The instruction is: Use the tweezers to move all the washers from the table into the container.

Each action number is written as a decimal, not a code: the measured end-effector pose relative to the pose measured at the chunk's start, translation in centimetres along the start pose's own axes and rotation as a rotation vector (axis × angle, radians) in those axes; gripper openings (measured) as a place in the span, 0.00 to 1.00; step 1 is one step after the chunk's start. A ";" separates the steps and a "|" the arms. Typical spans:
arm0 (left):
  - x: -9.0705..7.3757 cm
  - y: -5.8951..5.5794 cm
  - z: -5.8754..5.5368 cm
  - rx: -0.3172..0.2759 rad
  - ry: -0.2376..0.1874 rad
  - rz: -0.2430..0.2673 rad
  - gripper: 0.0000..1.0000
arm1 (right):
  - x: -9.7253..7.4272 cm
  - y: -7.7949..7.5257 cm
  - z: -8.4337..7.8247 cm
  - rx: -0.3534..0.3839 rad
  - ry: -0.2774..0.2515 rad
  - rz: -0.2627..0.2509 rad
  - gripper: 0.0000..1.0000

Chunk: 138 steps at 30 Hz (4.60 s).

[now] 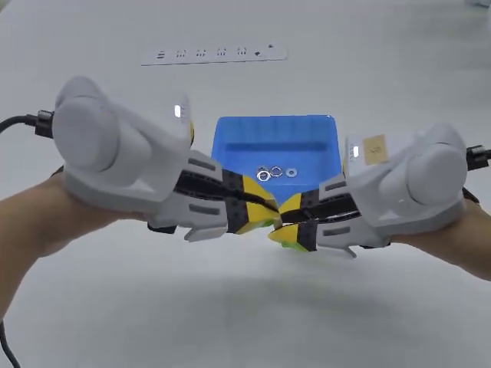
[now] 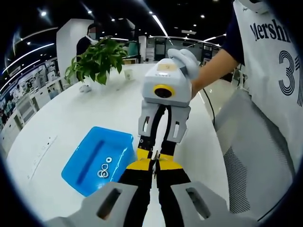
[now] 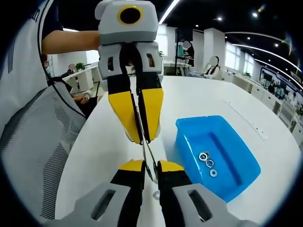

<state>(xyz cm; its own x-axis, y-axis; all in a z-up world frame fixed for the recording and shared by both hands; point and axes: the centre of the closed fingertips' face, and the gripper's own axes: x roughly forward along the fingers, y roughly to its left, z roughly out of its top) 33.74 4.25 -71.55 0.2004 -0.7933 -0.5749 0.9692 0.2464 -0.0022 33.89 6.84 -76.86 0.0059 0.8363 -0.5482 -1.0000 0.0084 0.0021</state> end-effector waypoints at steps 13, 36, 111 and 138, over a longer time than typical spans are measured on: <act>0.4 0.1 -0.5 -0.010 0.009 -0.015 0.06 | 0.5 -0.1 -0.6 0.027 0.005 0.012 0.12; 0.8 -0.3 -0.3 0.015 0.028 -0.029 0.07 | 0.6 0.0 -1.1 0.024 0.019 0.020 0.11; 1.3 9.8 1.0 0.042 -0.004 0.047 0.06 | 0.7 -9.9 0.5 0.016 -0.001 -0.115 0.11; 0.7 6.7 4.1 0.082 -0.001 0.034 0.06 | -1.4 -8.6 2.0 -0.024 0.011 -0.139 0.12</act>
<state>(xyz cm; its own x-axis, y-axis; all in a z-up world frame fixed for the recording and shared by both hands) 40.96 3.09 -68.58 0.2339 -0.7855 -0.5729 0.9702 0.2271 0.0848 42.47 6.68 -74.44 0.1449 0.8219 -0.5509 -0.9893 0.1111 -0.0945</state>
